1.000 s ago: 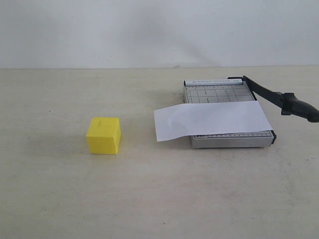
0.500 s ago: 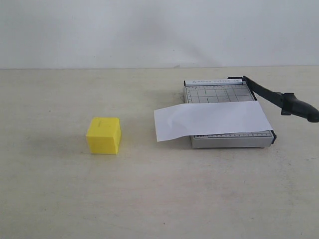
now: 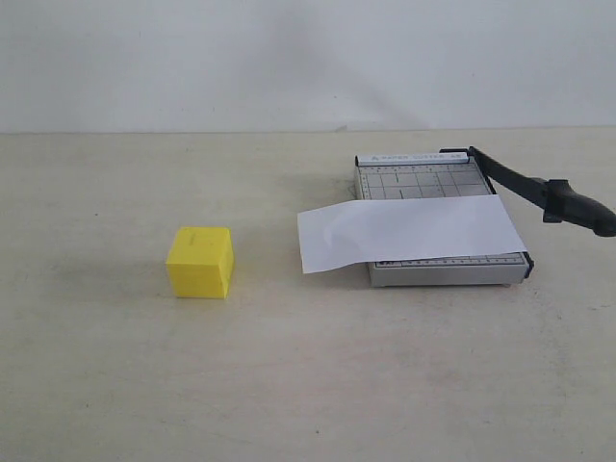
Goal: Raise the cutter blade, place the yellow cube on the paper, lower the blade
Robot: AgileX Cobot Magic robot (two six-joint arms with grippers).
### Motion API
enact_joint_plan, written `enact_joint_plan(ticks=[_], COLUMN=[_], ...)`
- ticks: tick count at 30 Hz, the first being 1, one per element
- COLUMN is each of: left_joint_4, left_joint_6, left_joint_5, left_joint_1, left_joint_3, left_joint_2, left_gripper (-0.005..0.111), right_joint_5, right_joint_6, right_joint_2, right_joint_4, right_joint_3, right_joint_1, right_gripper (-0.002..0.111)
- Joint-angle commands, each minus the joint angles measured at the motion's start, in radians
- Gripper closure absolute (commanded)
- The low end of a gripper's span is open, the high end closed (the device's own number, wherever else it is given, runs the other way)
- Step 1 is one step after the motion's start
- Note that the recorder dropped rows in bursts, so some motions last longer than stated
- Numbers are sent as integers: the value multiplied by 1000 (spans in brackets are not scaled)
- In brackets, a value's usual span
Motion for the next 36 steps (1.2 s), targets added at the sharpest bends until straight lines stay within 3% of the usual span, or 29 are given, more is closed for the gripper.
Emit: enact_joint_plan(ticks=[1, 8, 14, 20, 26, 29, 36], left_joint_4=[-24, -17, -21, -32, -59, -209, -1021], left_joint_6=[-24, -30, -19, -12, 125, 250, 1168], left_joint_5=[-86, -136, 115, 102, 149, 217, 383], left_joint_1=[2, 2, 2, 2, 2, 2, 2], left_joint_3=[-2, -2, -6, -45, -85, -90, -96], left_joint_2=[-4, -4, -4, -4, -4, -4, -1], left_gripper=[102, 102, 102, 102, 102, 102, 102], right_joint_5=[-8, -8, -8, -8, -8, -8, -8], right_joint_6=[-1, -1, -1, -1, -1, -1, -1], right_joint_2=[-6, -6, -6, -6, -6, -6, -6], right_joint_4=[-7, -7, -7, -7, -7, -7, -7], right_joint_3=[-1, -1, -1, -1, -1, -1, -1], right_joint_1=[-1, -1, -1, -1, -1, -1, 28], right_gripper=[108, 108, 108, 108, 108, 108, 108])
